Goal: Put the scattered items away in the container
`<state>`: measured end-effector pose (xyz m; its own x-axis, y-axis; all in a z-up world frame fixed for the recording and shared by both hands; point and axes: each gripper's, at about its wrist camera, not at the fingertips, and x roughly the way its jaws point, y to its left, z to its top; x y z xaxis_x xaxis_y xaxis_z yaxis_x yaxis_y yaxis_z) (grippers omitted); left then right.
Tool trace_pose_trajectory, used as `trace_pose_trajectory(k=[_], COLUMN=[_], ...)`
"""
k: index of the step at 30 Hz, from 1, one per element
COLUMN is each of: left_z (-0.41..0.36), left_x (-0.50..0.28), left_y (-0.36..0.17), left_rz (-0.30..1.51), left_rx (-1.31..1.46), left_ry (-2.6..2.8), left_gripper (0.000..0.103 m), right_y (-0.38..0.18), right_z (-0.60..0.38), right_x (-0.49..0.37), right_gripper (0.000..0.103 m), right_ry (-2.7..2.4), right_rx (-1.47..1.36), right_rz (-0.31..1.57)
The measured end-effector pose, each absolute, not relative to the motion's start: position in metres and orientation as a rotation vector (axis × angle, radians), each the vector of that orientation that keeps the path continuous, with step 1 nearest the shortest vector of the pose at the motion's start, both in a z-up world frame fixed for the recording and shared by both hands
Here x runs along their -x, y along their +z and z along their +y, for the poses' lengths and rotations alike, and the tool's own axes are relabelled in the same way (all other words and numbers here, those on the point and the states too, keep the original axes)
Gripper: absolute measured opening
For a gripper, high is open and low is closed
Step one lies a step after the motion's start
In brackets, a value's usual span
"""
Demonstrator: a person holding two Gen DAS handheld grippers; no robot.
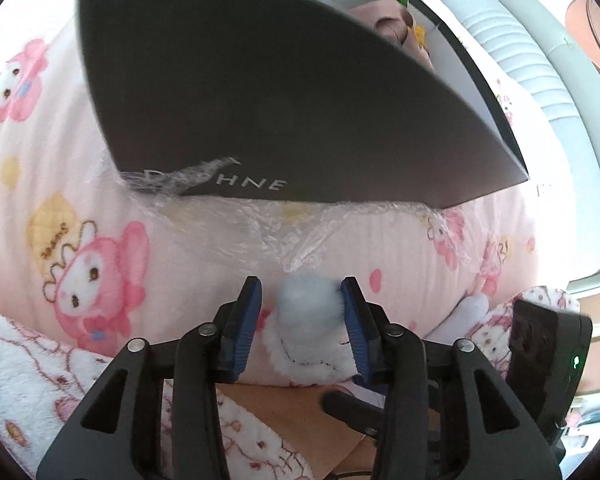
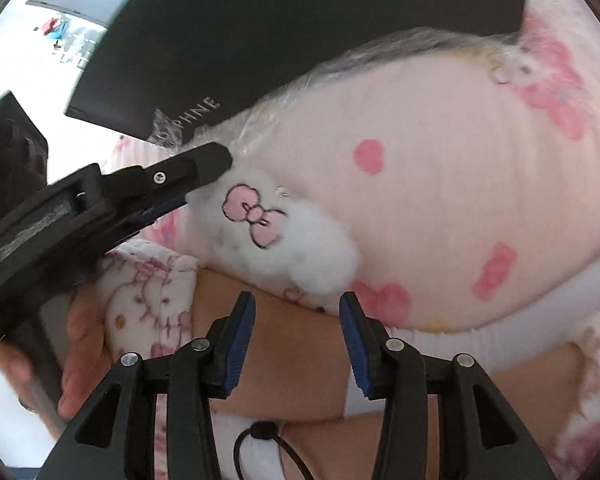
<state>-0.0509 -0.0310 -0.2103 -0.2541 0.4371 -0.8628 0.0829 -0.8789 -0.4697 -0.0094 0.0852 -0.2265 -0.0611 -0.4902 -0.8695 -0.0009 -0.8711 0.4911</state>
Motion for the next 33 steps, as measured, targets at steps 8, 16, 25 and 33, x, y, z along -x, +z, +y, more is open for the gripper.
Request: trace_pose_trajectory(k=[8,16,25,33], left_z=[-0.035,-0.027,-0.022,-0.03], left_x=[0.047,0.05,0.055,0.037], left_y=[-0.206,-0.212,-0.215,-0.135], left_rz=[-0.668,-0.647,-0.642,-0.709], left_rx=[1.734,1.743,1.739,1.467], left_ry=[2.213,2.222,2.21,2.223], left_gripper=[0.041,0.043,0.034,0.031], right_y=[-0.192,-0.23,-0.239,-0.172], right_z=[0.074,0.119,0.106,0.108], right_x=[0.029,0.047,0.062,0.055], right_gripper=[0.039,0.039,0.04,0.038], right_ry=[-2.307,-2.129,-2.102,-2.257], right_rx=[-1.659,-1.778,-1.658,-1.417], right_rz=[-0.382,-0.685,-0.816,-0.639])
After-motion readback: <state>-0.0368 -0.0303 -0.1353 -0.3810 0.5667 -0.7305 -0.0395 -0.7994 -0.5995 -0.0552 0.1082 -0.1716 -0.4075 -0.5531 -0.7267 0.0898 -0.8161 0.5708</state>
